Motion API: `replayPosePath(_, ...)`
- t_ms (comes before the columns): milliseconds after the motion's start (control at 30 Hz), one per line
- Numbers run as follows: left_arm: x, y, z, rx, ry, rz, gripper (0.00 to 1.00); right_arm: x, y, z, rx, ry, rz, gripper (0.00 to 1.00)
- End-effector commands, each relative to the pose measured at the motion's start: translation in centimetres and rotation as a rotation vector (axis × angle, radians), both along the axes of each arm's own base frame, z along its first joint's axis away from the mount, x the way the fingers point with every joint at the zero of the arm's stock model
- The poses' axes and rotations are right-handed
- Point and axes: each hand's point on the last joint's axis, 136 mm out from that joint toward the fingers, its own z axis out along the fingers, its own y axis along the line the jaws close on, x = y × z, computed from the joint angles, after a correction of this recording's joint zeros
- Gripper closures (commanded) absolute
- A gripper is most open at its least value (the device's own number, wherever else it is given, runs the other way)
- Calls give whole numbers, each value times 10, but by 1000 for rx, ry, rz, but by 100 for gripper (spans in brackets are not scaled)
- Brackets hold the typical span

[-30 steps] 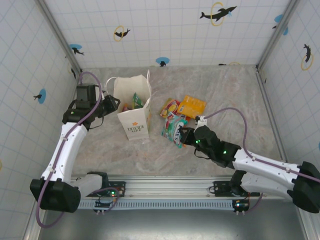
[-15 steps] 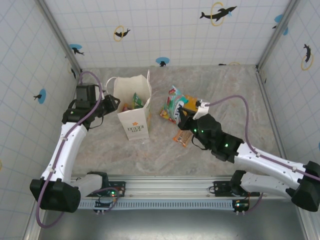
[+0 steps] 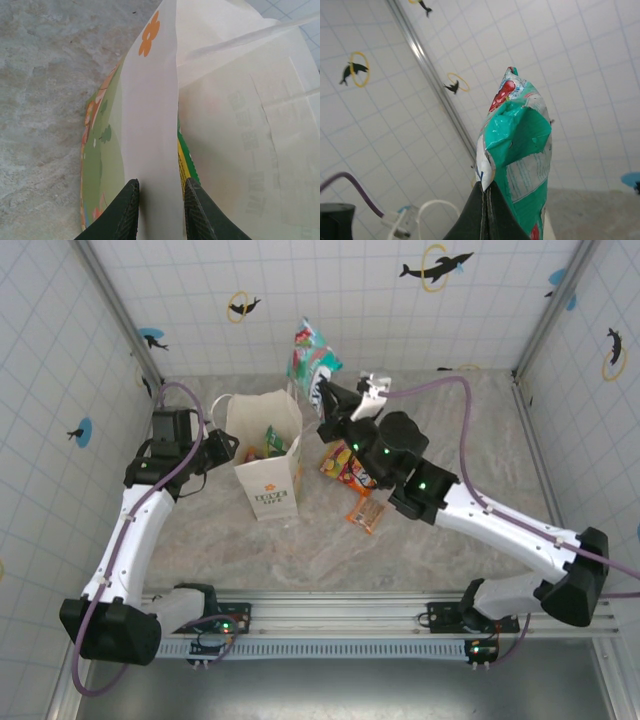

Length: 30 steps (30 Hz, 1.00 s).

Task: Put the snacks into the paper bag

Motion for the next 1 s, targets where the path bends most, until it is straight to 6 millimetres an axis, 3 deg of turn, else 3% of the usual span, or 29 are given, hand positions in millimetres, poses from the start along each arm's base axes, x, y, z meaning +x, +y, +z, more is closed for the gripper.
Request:
replayPosePath(0, 5, 1, 12, 10, -41, -2, 72, -6, 5, 57, 89, -149, 27, 100)
replayPosePath(133, 5, 2, 13, 10, -42, 0, 72, 2, 22, 50, 70, -138, 45, 100)
replayPosePath(367, 5, 2, 12, 13, -39, 2, 72, 8, 48, 6, 52, -26, 109, 100)
replayPosePath(700, 5, 3, 10, 16, -39, 6, 72, 8, 67, -48, 23, 119, 148, 100)
replayPosePath(967, 5, 3, 12, 14, -45, 7, 72, 7, 79, -65, 10, 165, 168, 100)
